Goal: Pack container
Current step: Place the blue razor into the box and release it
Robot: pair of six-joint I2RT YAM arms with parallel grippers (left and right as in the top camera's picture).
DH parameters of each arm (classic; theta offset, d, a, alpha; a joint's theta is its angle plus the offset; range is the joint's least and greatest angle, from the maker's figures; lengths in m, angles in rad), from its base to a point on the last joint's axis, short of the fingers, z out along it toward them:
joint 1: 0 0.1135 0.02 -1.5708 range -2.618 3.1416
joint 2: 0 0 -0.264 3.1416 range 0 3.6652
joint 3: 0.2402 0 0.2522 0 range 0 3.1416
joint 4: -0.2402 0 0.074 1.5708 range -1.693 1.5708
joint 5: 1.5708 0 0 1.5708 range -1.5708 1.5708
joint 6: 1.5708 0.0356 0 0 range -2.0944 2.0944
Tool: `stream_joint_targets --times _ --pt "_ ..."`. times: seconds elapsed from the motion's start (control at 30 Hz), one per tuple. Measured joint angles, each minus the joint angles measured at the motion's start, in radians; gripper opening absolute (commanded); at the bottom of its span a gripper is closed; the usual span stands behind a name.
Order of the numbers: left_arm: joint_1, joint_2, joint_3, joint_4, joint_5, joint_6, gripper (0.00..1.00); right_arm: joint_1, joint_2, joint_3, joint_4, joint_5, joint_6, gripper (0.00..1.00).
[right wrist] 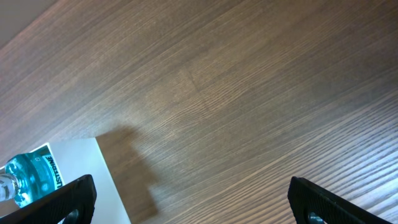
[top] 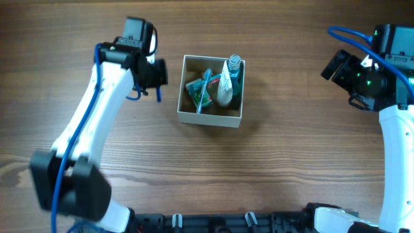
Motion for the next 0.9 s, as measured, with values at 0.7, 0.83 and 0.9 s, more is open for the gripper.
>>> stream_joint_targets --times 0.7,0.83,0.9 --pt "-0.207 -0.242 0.011 0.071 0.023 -0.001 1.00 0.000 0.000 0.000 0.000 0.000 0.000 1.00" --pt "-0.208 -0.383 0.013 0.026 -0.009 -0.001 1.00 0.000 0.000 0.000 0.000 0.000 0.000 1.00" --pt "-0.186 -0.405 0.013 0.026 -0.049 -0.001 1.00 0.000 0.000 0.000 0.000 0.000 0.000 1.00"
